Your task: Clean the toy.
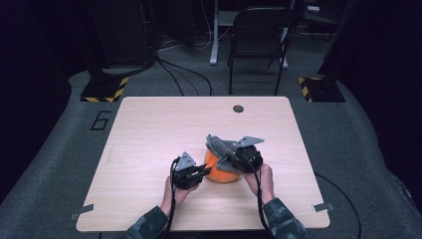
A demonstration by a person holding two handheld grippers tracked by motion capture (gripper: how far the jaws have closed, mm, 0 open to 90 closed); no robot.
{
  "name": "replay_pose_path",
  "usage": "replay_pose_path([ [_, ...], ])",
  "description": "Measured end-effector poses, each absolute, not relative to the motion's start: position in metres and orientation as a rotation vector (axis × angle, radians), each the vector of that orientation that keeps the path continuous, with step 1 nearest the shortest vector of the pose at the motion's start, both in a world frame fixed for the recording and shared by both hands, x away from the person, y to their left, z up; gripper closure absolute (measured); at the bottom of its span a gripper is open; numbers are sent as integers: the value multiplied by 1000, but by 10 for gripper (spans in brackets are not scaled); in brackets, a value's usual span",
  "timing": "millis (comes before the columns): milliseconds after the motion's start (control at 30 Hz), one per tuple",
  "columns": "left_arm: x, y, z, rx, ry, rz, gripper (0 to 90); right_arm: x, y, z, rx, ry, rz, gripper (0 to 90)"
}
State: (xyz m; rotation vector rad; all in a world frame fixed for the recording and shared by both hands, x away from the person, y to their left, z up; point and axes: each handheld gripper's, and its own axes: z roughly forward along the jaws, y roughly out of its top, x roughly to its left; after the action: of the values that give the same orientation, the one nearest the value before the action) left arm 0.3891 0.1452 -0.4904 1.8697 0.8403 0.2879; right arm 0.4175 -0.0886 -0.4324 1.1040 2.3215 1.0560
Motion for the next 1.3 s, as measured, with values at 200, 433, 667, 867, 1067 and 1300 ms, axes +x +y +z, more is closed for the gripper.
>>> replay_pose_path([
  [200,389,144,-491,1855,827,273,786,426,-112,-442,1198,2291,1040,759],
  [433,389,143,-490,1857,810,271,786,435,-129,-450,1278,2252,990,758],
  [667,388,142,-489,1847,813,271,786,428,-131,-428,1262,2222,1106,759],
  [867,386,140,-488,1854,804,278,787,407,-76,-420,1074,2329,1135,758],
  [1067,385,139,-489,1861,800,282,787,413,-83,-431,1078,2325,1091,760],
  [1300,386,140,-490,1856,801,278,787,425,-112,-441,1186,2280,1035,759],
])
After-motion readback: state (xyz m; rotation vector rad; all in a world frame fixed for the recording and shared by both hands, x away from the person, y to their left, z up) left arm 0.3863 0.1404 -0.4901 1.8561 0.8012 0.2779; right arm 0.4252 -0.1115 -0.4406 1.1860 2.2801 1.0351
